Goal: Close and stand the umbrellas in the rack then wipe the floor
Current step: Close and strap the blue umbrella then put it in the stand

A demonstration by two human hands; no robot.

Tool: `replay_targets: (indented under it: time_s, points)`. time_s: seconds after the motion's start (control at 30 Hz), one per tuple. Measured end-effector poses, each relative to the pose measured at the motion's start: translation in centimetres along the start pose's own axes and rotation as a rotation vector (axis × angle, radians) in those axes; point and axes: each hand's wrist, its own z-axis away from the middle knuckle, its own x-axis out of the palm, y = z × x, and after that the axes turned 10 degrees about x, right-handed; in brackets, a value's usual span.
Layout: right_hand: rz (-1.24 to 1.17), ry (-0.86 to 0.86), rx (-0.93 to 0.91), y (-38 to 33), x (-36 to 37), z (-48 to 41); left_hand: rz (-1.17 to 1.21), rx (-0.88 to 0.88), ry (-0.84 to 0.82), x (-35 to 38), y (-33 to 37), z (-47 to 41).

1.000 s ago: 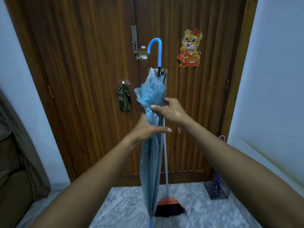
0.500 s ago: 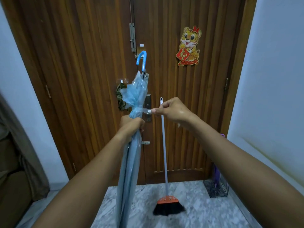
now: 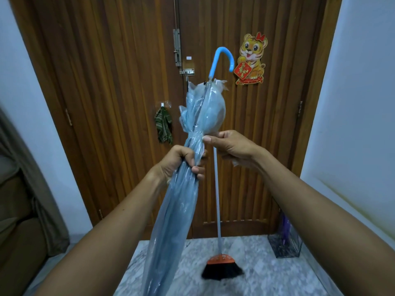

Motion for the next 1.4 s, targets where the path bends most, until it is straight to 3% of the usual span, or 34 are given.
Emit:
replay_targets:
  time_s: [0.17,0.33,0.5,0.57,0.63,0.73,0.8,0.9,1.0,1.13,1.27,1.4]
  points:
    - [-0.158,-0.131,0.010,0.6,0.3,0.4,0.019,-0.037,-0.260,0.9,0.1,-0.5]
    - [-0.156,-0.126,-0.044,0.7,0.1,-0.5,-0.076,-0.063,-0.230,0.8,-0.6,-0.7]
    - [0.094,0.149,-0.153,0.7,0.1,-1.2,-0.406,-0.102,0.095,-0.1,-1.5,0.4]
    - [0.129,0.226,-0.174,0.7,0.8,-1.4,-0.633,-0.026,0.180,0.1,-2.8,0.0]
    - [0.172,0.276,-0.176,0.7,1.5,-1.9,-0.791,0.087,0.377,0.8,-4.3,-1.0]
    - [0.325,0.295,-0.147,-0.1,1.6,-1.9,-0.752,0.208,0.712,1.5,-5.0,-1.9]
    - [0.373,0.278,-0.110,-0.4,0.9,-1.5,-0.709,0.227,0.782,1.5,-4.5,-1.8]
    - [0.338,0.257,-0.080,-0.6,0.0,-0.7,-0.713,0.234,0.787,1.5,-3.5,-1.3]
    - [0.249,0.359,-0.080,-0.1,-0.7,-0.4,-0.670,0.233,0.796,1.4,-2.9,-1.1]
    - [0.136,0.242,-0.010,0.0,-0.4,0.3,-0.613,0.224,0.783,1.2,-2.1,-1.0]
    - [0.027,0.198,-0.002,0.0,-0.7,0.2,-0.477,0.223,0.649,1.3,-1.4,-0.7]
    - [-0.136,0.089,0.003,0.5,-0.5,-0.4,-0.234,0.165,0.355,1.4,-1.0,-0.1]
